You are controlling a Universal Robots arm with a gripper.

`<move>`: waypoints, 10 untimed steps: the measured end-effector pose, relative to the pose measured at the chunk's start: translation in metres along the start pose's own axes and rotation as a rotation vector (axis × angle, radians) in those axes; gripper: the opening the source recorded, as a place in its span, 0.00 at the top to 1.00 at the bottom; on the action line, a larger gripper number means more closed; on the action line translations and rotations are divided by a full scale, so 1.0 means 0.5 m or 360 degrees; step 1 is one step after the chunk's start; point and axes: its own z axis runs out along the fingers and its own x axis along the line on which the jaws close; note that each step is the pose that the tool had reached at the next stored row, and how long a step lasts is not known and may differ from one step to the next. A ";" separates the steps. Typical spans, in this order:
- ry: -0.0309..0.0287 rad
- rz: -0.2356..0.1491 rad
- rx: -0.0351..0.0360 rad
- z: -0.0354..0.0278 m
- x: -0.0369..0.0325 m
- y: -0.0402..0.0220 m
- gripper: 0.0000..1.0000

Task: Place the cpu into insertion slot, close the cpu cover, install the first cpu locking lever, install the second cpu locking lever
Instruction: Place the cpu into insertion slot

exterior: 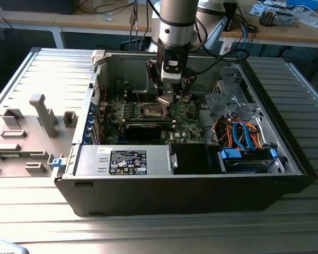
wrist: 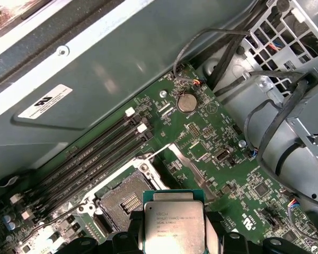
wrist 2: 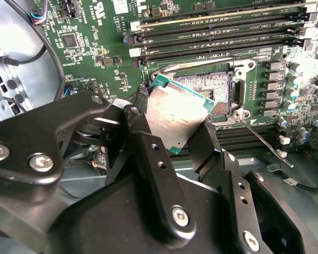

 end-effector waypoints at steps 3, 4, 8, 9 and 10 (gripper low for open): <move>-0.00001 0.0007 0.0000 0.001 0.000 0.000 0.45; -0.00001 0.0009 0.0000 0.001 0.000 0.000 0.45; -0.00001 0.0016 0.0000 0.001 0.000 0.000 0.45; -0.00002 0.0017 0.0000 0.002 0.000 0.000 0.45; -0.00002 0.0018 0.0000 0.002 0.000 0.000 0.45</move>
